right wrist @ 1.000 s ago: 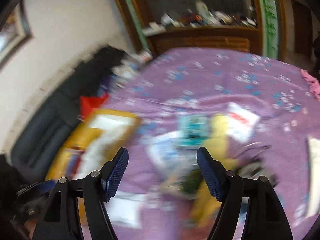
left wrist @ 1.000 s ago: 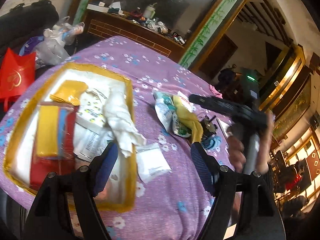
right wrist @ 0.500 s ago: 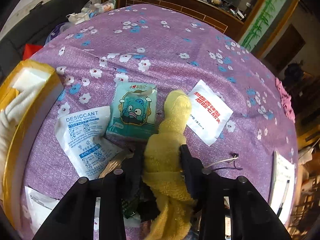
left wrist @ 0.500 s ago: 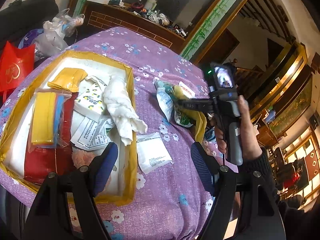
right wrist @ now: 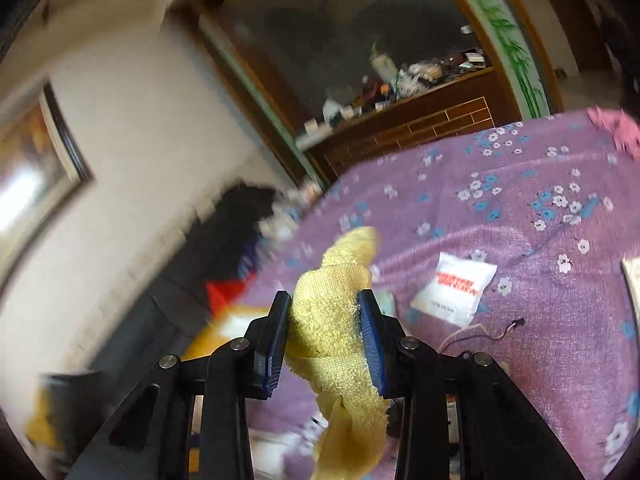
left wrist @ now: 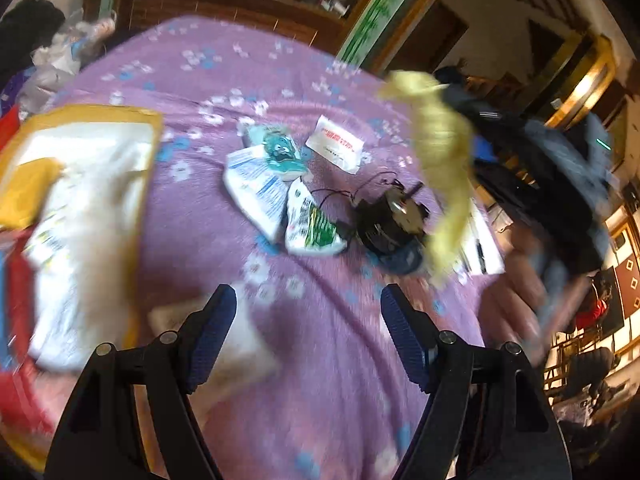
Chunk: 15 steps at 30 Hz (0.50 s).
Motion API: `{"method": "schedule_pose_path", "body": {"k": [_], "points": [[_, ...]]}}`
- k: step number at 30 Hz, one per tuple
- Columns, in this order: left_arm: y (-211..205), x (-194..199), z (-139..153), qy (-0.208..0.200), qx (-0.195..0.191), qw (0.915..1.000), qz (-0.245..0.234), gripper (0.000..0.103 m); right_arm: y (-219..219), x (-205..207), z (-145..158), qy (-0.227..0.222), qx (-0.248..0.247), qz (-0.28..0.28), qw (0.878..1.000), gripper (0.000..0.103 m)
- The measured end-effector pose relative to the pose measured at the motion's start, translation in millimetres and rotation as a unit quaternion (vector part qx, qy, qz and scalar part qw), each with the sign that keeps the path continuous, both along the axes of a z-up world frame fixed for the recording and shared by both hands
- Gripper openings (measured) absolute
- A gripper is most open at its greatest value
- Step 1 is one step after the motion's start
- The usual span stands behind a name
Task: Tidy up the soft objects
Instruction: 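Grasp the yellow cloth with the right tool and lift it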
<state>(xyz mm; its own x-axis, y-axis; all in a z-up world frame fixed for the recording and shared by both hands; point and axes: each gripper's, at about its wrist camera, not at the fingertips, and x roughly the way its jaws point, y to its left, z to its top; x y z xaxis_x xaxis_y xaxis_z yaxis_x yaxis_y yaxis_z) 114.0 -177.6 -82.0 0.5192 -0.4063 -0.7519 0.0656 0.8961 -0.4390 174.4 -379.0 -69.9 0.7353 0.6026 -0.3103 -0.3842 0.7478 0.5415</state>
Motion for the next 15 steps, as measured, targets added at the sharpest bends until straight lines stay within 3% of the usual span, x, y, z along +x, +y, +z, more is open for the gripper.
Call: {"method": "schedule_pose_path", "body": {"k": [3,8,12,14,15], "points": [[-16,37,-17,0.028,0.024,0.9993,0.009,0.074,-22,-1,-12,-0.001,0.027,-0.021,0.999,0.034],[-22,76,-45,0.066,0.042,0.9958,0.048,0.059,-32,12,-24,0.018,0.039,-0.021,0.999,0.033],[-19,68,-43,0.055,0.025,0.9970,0.048,0.026,-37,28,-31,0.025,0.045,-0.024,0.998,0.034],[-19,69,-44,0.063,0.008,0.9971,0.042,0.016,-37,27,-23,0.028,0.048,-0.021,0.998,0.034],[-17,68,-42,0.059,-0.006,0.9973,0.044,0.005,-37,28,-23,0.029,0.048,-0.020,0.998,0.034]]}}
